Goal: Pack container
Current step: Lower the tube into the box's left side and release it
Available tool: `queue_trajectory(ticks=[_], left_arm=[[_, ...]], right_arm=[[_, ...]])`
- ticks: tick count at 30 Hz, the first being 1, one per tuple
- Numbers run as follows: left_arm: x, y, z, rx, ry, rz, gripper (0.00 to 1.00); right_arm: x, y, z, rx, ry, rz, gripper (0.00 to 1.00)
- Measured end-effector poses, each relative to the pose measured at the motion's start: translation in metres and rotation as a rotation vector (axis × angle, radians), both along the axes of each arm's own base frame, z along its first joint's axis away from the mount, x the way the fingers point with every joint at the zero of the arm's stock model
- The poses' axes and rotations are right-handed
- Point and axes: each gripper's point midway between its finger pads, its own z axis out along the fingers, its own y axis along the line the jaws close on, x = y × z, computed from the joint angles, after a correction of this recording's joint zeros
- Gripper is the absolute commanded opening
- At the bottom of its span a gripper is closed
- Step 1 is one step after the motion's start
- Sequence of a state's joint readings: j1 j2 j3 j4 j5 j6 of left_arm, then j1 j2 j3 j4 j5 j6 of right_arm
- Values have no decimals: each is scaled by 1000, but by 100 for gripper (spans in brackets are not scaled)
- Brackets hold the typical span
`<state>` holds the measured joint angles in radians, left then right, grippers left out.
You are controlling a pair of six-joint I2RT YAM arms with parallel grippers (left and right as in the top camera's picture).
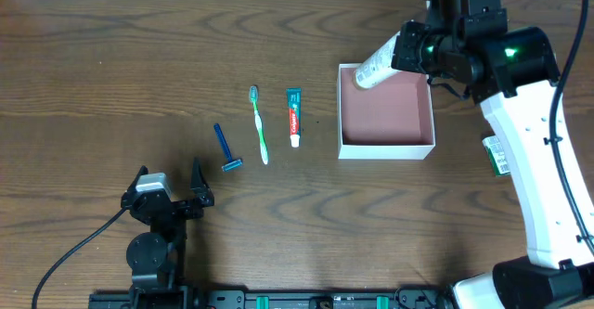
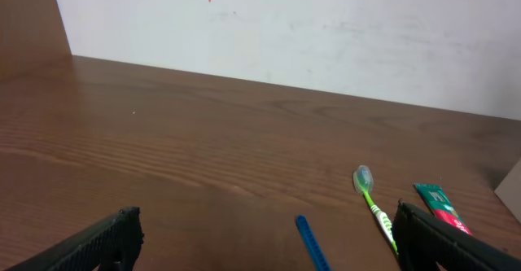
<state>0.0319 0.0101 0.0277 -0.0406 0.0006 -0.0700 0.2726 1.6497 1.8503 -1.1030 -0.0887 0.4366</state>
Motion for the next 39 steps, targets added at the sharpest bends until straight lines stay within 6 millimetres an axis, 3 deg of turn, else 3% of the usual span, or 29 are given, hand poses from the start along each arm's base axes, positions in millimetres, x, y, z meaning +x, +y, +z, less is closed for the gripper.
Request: queue_trajectory(ticks=[12, 25, 31, 39], left_arm=[[0, 0, 0, 0, 0, 0, 98], [0, 0, 0, 0, 0, 0, 98], [0, 0, 0, 0, 0, 0, 98], [0, 0, 0, 0, 0, 0, 98]], right_arm=[[35, 8, -72, -32, 137, -27, 1], [43, 12, -90, -25, 169, -51, 2], [43, 23, -103, -35, 196, -35, 4], [43, 31, -104, -42, 187, -24, 7]])
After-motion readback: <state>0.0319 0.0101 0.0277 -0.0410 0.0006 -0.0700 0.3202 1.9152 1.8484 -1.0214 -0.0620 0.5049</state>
